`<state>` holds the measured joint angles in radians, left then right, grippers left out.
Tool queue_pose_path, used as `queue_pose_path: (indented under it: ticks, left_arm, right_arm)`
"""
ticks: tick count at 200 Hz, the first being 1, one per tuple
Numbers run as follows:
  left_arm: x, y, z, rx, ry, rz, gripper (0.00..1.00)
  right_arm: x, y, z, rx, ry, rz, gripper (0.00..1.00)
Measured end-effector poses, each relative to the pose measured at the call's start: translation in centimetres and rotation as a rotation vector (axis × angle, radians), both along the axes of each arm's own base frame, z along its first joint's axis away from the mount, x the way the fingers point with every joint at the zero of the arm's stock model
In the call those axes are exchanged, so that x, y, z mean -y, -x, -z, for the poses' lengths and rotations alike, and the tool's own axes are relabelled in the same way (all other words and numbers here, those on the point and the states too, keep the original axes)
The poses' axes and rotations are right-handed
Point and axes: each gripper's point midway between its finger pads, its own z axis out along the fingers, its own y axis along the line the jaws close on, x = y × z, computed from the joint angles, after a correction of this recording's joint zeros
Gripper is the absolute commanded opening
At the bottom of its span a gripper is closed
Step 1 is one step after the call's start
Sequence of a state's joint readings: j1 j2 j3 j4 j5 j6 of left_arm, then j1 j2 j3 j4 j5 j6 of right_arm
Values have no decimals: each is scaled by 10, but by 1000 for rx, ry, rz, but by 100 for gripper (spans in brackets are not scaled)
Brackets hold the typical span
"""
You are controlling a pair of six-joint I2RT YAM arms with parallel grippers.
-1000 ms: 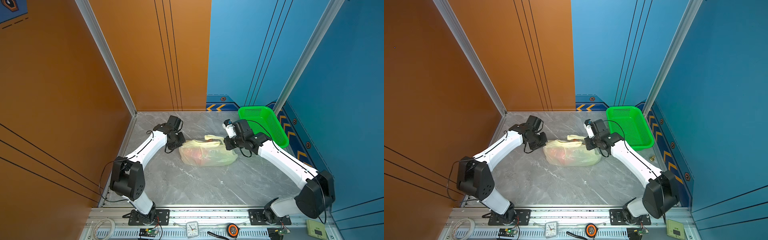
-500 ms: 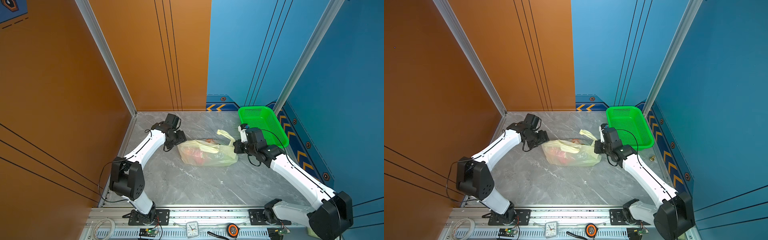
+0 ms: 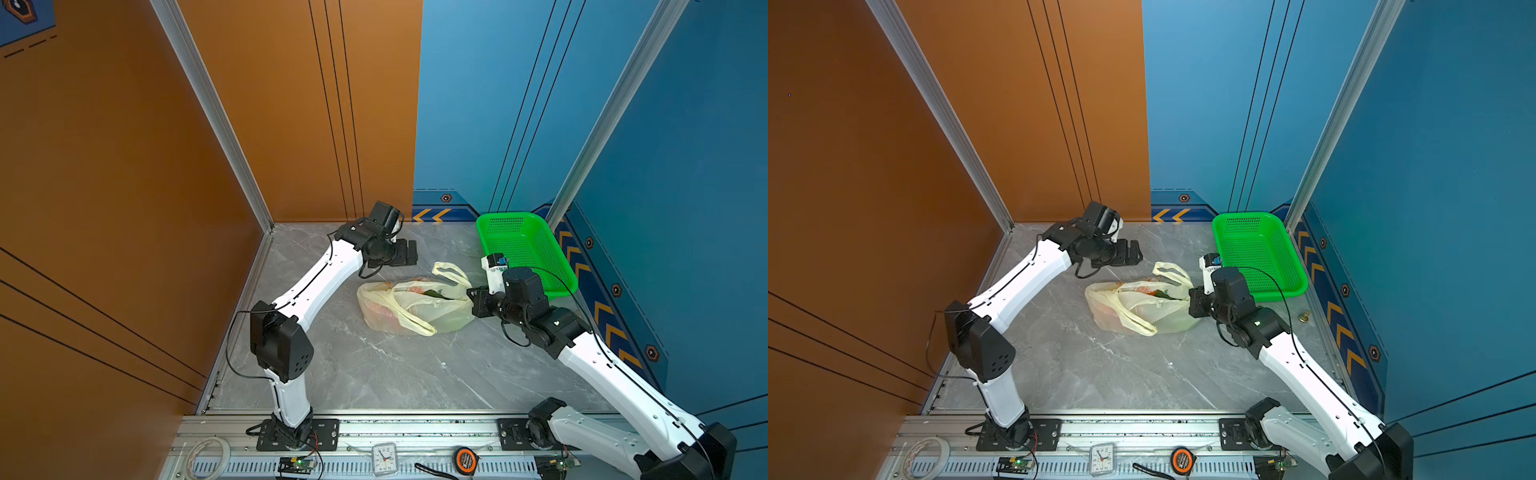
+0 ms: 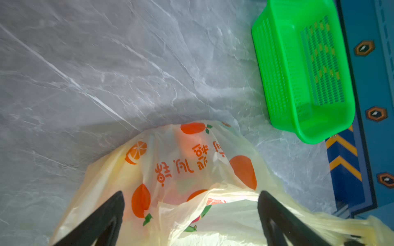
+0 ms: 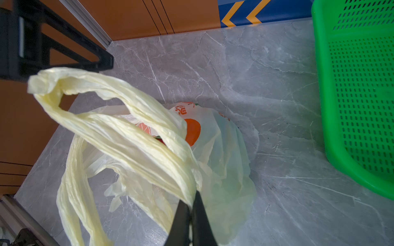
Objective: Untie the knot of the plastic bag and take out the fruit
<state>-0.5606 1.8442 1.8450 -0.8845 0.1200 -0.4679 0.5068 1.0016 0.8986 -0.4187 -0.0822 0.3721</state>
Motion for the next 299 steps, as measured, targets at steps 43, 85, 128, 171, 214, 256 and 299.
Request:
queue_pose_path:
  ticks: [43, 85, 128, 171, 214, 256, 299]
  left_arm:
    - [11, 30, 27, -60, -94, 105, 98]
    - [-4, 39, 48, -75, -225, 108, 98]
    - [-20, 42, 65, -78, -359, 99, 100]
    - [-52, 35, 70, -55, -506, 53, 66]
    - [-84, 24, 70, -65, -556, -13, 26]
    - [-76, 29, 51, -11, -522, -5, 0]
    - [-56, 49, 20, 110, -438, 38, 0]
  right_arm:
    - [3, 10, -1, 16, -9, -7, 0]
    - [5, 15, 7, 1, 0, -8, 0]
    - [7, 17, 8, 1, 0, -8, 0]
    - [9, 21, 13, -3, 2, -8, 0]
    - [9, 32, 29, -27, 10, -24, 0]
    - [-9, 56, 54, -88, 40, -115, 0]
    - [-5, 62, 42, -106, 74, -154, 62]
